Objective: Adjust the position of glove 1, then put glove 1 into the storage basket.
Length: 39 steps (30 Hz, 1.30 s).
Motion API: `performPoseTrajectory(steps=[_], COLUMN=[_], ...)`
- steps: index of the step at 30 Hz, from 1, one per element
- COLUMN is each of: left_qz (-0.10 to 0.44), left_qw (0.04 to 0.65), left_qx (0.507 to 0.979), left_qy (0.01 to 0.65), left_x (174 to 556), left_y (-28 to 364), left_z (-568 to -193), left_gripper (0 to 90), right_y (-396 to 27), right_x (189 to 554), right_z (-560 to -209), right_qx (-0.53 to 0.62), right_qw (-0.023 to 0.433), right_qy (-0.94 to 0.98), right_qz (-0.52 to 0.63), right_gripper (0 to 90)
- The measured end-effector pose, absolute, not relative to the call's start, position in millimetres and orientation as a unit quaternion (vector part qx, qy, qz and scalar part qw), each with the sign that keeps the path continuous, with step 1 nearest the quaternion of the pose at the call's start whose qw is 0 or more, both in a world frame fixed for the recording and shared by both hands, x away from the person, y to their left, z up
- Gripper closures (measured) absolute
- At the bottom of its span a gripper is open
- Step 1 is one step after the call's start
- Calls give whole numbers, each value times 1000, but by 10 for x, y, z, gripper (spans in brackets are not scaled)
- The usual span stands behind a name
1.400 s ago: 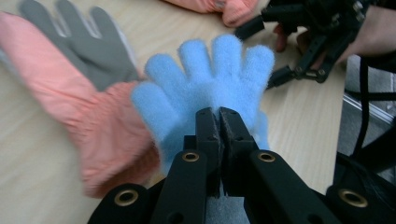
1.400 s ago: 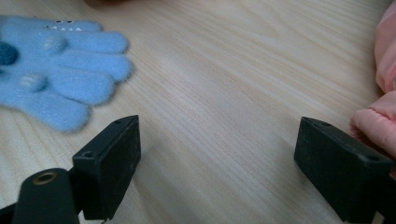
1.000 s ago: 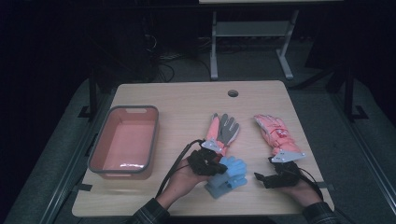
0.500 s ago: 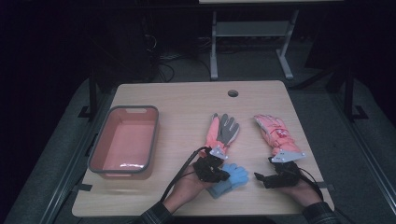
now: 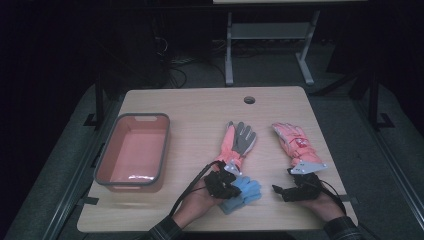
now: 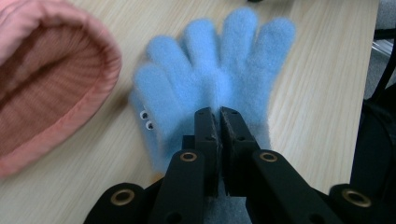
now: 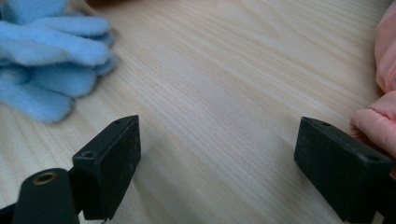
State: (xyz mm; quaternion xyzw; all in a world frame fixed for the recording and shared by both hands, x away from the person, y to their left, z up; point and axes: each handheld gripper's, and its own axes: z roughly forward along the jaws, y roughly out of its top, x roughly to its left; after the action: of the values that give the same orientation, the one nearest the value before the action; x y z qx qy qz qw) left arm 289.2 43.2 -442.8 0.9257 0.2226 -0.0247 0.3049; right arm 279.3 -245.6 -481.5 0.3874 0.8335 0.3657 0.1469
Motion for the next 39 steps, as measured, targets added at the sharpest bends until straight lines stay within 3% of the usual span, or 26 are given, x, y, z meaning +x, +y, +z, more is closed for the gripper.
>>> performPoseTrajectory(steps=[3, 8, 11, 15, 26, 29, 39], left_qz=[-29, -14, 7, 11, 1, 2, -58], left_qw=[314, 331, 326, 316, 307, 309, 319], left_qx=[922, 917, 918, 919, 924, 925, 923], left_qy=[223, 223, 224, 234, 227, 220, 206], left_x=[2869, 2822, 2819, 2849, 2838, 2823, 2816], left_y=[454, 463, 457, 438, 396, 398, 391], left_z=[-4415, -4354, -4364, -4454, -4570, -4567, -4559], left_gripper=[792, 464, 315, 225, 222, 270, 677], right_y=[-2456, -2457, -2457, -2457, -2455, -2455, -2452], right_x=[2794, 2794, 2793, 2793, 2797, 2797, 2799], right_z=[-4815, -4814, -4814, -4814, -4814, -4814, -4817], right_qx=[387, 387, 387, 387, 386, 386, 385], right_qw=[147, 147, 147, 146, 147, 147, 147], right_qy=[833, 834, 834, 834, 834, 834, 834], right_qz=[366, 365, 365, 365, 365, 365, 367], right_gripper=[142, 142, 142, 142, 142, 142, 142])
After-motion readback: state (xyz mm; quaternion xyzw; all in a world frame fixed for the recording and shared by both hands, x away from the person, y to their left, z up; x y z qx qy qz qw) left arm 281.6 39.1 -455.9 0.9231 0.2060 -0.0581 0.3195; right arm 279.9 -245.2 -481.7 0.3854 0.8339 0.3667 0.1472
